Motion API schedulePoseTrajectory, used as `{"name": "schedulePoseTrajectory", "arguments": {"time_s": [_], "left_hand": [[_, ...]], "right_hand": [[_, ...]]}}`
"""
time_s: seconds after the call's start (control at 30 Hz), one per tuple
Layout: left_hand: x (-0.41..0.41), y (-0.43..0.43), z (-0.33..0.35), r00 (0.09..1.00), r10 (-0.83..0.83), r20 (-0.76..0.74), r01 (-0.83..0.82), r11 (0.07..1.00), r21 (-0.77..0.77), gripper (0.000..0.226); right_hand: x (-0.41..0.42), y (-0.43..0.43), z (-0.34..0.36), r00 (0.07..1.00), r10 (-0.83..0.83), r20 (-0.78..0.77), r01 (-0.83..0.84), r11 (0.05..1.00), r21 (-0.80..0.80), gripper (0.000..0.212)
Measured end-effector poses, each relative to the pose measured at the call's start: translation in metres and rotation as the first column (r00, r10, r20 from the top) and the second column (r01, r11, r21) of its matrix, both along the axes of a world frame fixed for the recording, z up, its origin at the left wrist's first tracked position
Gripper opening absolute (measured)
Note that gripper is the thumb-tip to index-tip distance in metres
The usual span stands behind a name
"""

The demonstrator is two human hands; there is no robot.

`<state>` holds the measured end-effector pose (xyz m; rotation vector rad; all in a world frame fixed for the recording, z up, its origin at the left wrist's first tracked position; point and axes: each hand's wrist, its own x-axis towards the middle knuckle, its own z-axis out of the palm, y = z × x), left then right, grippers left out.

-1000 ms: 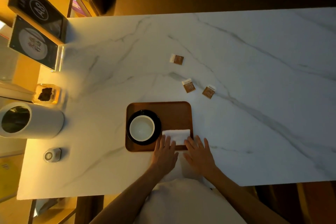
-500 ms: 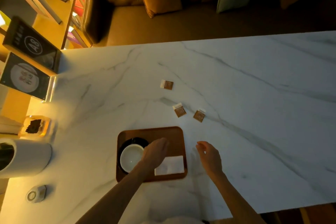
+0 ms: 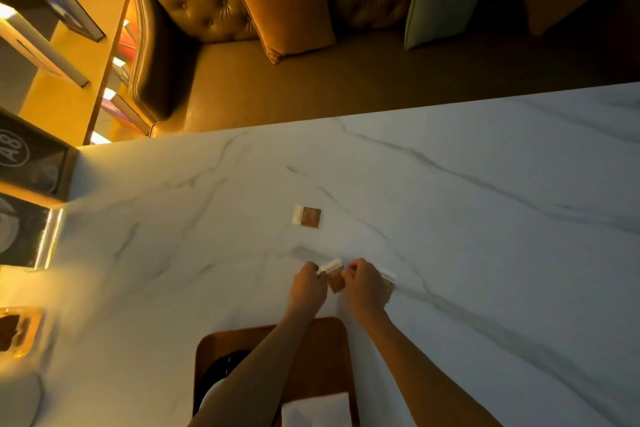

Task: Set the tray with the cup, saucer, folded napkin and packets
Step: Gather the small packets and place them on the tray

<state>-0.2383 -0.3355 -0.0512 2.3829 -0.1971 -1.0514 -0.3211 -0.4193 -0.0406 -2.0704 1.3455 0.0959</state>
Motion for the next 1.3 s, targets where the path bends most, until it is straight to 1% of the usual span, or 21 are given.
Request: {"name": "schedulePoseTrajectory", "arguments": {"time_s": [0.13,0.2,0.23,0.27,0.3,0.37,0.4,0.47,0.53,0.6,0.63,0.7,0.77,0.83,0.9,0.97,1.03,1.1,1.17,1.23,1.3], "left_hand": [[-0.003,-0.008,-0.017,0.991,0.117,-0.065,-0.119,0.993,-0.028,0.026],[-0.002,-0.007,-0.022,0.977,0.182,-0.108,-0.186,0.982,-0.028,0.020],[-0.002,-0.007,-0.025,0.960,0.234,-0.153,-0.243,0.969,-0.040,0.019],[-0.001,-0.006,-0.025,0.933,0.292,-0.213,-0.311,0.948,-0.063,0.021],[-0.001,-0.005,-0.025,0.895,0.347,-0.281,-0.385,0.918,-0.091,0.024],[0.002,0.001,-0.021,0.814,0.405,-0.416,-0.504,0.850,-0.157,0.028],[0.004,0.006,-0.020,0.788,0.385,-0.481,-0.523,0.830,-0.193,0.030],[0.010,0.022,-0.017,0.741,0.278,-0.612,-0.529,0.802,-0.276,0.035],[0.016,0.040,-0.019,0.644,0.164,-0.747,-0.582,0.739,-0.339,0.036],[0.023,0.057,-0.020,0.562,0.100,-0.821,-0.664,0.647,-0.376,0.039],[0.028,0.063,-0.019,0.558,0.106,-0.823,-0.686,0.618,-0.385,0.041],[0.039,0.075,-0.018,0.571,0.187,-0.799,-0.724,0.574,-0.383,0.039],[0.053,0.085,-0.016,0.554,0.311,-0.772,-0.782,0.513,-0.354,0.036],[0.069,0.096,-0.015,0.508,0.406,-0.760,-0.840,0.428,-0.333,0.033],[0.083,0.105,-0.014,0.474,0.440,-0.763,-0.869,0.374,-0.325,0.031],[0.092,0.111,-0.014,0.465,0.440,-0.768,-0.875,0.362,-0.322,0.030],[0.099,0.115,-0.016,0.457,0.446,-0.770,-0.880,0.356,-0.316,0.029],[0.104,0.115,-0.020,0.437,0.461,-0.772,-0.890,0.345,-0.298,0.029],[0.107,0.114,-0.024,0.419,0.466,-0.779,-0.897,0.346,-0.276,0.028],[0.110,0.113,-0.028,0.397,0.462,-0.793,-0.904,0.347,-0.250,0.029],[0.112,0.113,-0.031,0.348,0.459,-0.818,-0.922,0.324,-0.211,0.031]], "right_hand": [[0.014,0.011,-0.014,0.989,0.041,-0.145,-0.053,0.995,-0.081,0.033],[0.015,0.013,-0.019,0.990,0.010,-0.138,-0.020,0.997,-0.070,0.030],[0.015,0.011,-0.021,0.996,-0.039,-0.085,0.039,0.999,-0.010,0.026],[0.014,0.007,-0.023,0.994,-0.106,-0.020,0.107,0.990,0.091,0.023],[0.012,0.002,-0.024,0.985,-0.170,0.036,0.159,0.964,0.213,0.022],[0.008,-0.007,-0.023,0.957,-0.259,0.132,0.175,0.875,0.451,0.027],[0.007,-0.010,-0.019,0.945,-0.282,0.167,0.149,0.824,0.547,0.030],[0.010,-0.008,-0.011,0.946,-0.251,0.207,0.062,0.764,0.642,0.031],[0.018,0.000,-0.006,0.953,-0.180,0.244,-0.033,0.740,0.672,0.025],[0.031,0.012,-0.002,0.956,-0.103,0.275,-0.119,0.721,0.683,0.021],[0.038,0.018,-0.001,0.958,-0.048,0.284,-0.165,0.718,0.676,0.022],[0.055,0.029,0.001,0.956,0.074,0.283,-0.247,0.723,0.645,0.023],[0.075,0.034,0.004,0.947,0.169,0.272,-0.299,0.773,0.560,0.020],[0.099,0.029,0.005,0.943,0.249,0.222,-0.317,0.874,0.369,0.017],[0.123,0.014,0.007,0.957,0.261,0.129,-0.279,0.947,0.156,0.018],[0.142,-0.004,0.009,0.964,0.250,0.089,-0.253,0.967,0.018,0.017],[0.154,-0.017,0.007,0.959,0.275,0.063,-0.271,0.960,-0.064,0.015],[0.158,-0.025,0.000,0.950,0.311,-0.024,-0.312,0.942,-0.121,0.019],[0.157,-0.027,-0.009,0.947,0.306,-0.098,-0.317,0.939,-0.135,0.026],[0.158,-0.027,-0.017,0.959,0.260,-0.110,-0.273,0.953,-0.133,0.030],[0.161,-0.027,-0.021,0.971,0.214,-0.104,-0.224,0.969,-0.102,0.031]]}}
